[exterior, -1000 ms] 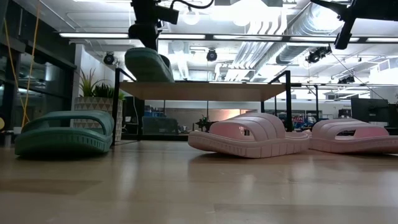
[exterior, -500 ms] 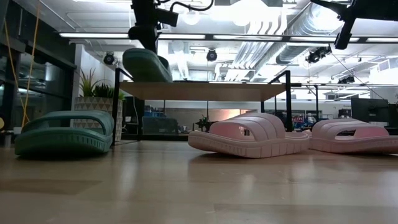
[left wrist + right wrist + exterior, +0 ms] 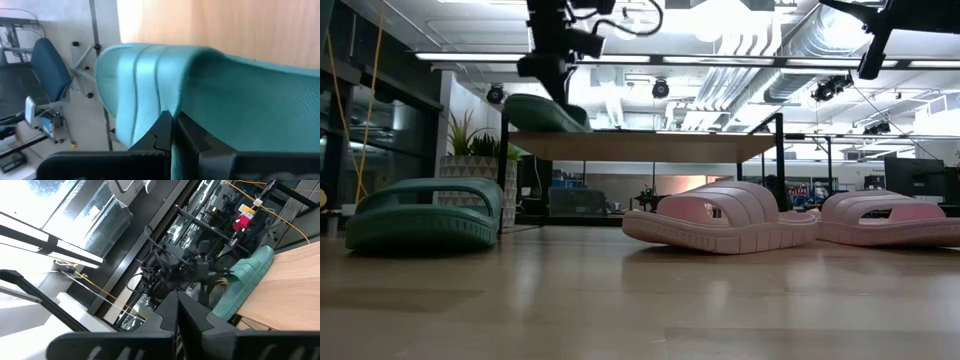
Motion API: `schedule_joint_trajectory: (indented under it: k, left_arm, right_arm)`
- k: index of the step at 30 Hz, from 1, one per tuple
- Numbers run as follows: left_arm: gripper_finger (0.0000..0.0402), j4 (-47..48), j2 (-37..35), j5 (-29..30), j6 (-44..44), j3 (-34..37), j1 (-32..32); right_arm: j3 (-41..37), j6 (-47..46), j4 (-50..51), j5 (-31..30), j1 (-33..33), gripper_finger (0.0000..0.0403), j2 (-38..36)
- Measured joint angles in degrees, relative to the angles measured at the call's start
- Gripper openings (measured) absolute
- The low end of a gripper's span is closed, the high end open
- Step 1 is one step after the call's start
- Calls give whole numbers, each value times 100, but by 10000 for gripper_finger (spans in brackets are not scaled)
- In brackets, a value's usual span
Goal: Pick and place slides into the shelf
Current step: Put the bottom green slide on the shelf
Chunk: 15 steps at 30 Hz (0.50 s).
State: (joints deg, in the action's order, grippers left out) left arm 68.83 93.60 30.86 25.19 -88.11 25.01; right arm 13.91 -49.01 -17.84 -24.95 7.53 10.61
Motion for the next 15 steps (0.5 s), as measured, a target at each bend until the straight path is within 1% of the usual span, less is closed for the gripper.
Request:
schedule_joint_trajectory:
  k: [5, 15]
  left_arm:
    - [0, -102, -9, 284, -113, 119, -118]
    - [0, -189, -105, 313, -108, 47, -137]
  right_arm:
    - [0, 0, 2, -1, 0, 0, 0]
    - [0, -40, 1, -14, 2, 0, 0]
